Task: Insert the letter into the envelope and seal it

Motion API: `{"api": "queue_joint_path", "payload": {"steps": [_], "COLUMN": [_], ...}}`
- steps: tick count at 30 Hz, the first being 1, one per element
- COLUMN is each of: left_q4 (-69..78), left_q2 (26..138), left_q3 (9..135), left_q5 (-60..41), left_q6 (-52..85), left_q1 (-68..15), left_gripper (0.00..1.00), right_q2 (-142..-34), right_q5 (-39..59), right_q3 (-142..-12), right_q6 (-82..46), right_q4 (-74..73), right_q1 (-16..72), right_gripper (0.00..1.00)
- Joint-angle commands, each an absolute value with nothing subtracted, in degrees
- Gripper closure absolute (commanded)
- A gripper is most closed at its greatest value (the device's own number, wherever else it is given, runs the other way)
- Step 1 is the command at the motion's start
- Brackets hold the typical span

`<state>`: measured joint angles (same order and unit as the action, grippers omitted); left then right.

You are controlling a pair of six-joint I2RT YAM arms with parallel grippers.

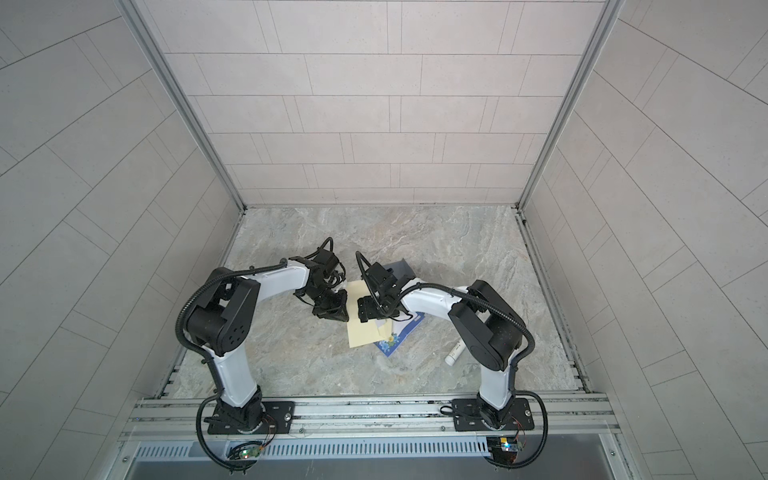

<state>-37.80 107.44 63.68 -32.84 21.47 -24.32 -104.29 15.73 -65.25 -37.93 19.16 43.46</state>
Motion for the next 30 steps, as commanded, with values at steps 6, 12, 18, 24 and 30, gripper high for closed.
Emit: {"api": "queue_joint_path", "payload": {"steps": [6, 12, 18, 24, 30], "left_q4": [-38.8, -38.7, -38.6, -37.7, -37.2], "left_q2": [110.5, 110.5, 110.6, 111.3, 112.0], "left_q3": [64.3, 64.3, 64.9, 65.7, 67.1], "left_q5": [-28.7, -29.2, -29.0, -29.8, -30.3], "left_q6": [19.4, 19.4, 19.6, 20.6, 21.2], "left_q1": [-24.6, -24.6, -24.6, -24.6, -24.6], "left_gripper": [0.89, 0.89, 0.89, 0.87, 0.87], "right_q2": [-103.4, -106.5, -108.2, -107.4, -106.9], "right_q5": [9.4, 12.1, 13.8, 21.1, 29.2], "right_q3": [-68.4, -69.2, -69.1, -66.9, -66.4], "right_q6": [-38.0, -37.4, -37.2, -36.3, -35.4], "right_q4": [24.6, 24.0, 23.1, 18.3, 14.6], "right_q1": [43.7, 43.7, 43.7, 43.7, 43.7], "right_gripper": [0.22, 0.22, 0.22, 0.22, 0.23]}}
